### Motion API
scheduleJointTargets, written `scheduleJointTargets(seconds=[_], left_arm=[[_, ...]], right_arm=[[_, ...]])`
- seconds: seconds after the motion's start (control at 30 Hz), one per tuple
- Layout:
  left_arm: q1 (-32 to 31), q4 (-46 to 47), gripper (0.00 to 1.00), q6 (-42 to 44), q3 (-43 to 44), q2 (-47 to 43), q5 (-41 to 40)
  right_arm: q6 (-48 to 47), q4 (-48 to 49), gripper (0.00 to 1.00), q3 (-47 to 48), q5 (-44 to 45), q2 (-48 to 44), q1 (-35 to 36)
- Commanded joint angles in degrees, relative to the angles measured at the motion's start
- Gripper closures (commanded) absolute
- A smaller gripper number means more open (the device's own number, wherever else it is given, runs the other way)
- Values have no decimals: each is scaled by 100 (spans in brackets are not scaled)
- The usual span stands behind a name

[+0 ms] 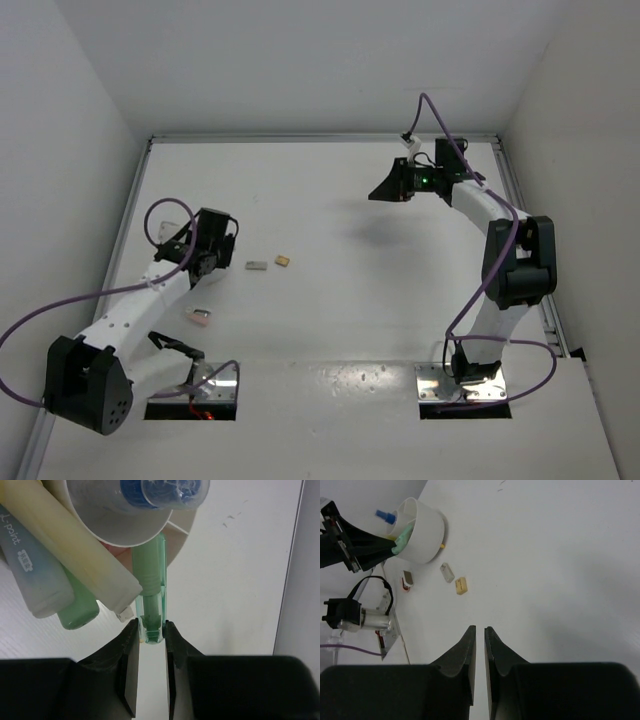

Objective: Sort the stationery into containers
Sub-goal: Place the stationery into the container

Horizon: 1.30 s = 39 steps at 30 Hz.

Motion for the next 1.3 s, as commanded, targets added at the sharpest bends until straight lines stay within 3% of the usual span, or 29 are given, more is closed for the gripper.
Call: scheduleJointTargets(seconds=[0.0,0.3,0.5,0.77,0.97,1.07,1.13,1.2,1.23,1.27], left_arm=[[64,242,91,-14,-125,-191,523],[310,242,86,-15,-283,-368,654],[591,295,77,38,-283,-482,787],[899,295,50,293,-230,-605,787],[961,295,47,494,-178,-658,848],[778,295,65,1012,102,-720,735],[584,295,78,1764,444,-772,664],[304,295,91,2442,700,-772,602],[206,434,93,3281,893,-711,680],[48,531,91,3768,947,-711,899]], right_arm=[[-26,224,88,-11,-181,-253,-19],[27,224,88,-11,-181,-253,-19],[27,224,88,-64,-181,-253,-72],[27,224,88,-64,-234,-253,-72],[27,224,88,-64,-234,-253,-72],[-490,-56,82,128,-234,-253,33],[-1191,-1099,73,635,-155,-8,138],[-2237,-2386,57,1085,-102,272,428],[-2615,-2830,52,1592,107,613,569],[-3167,-3148,38,1797,274,756,875]])
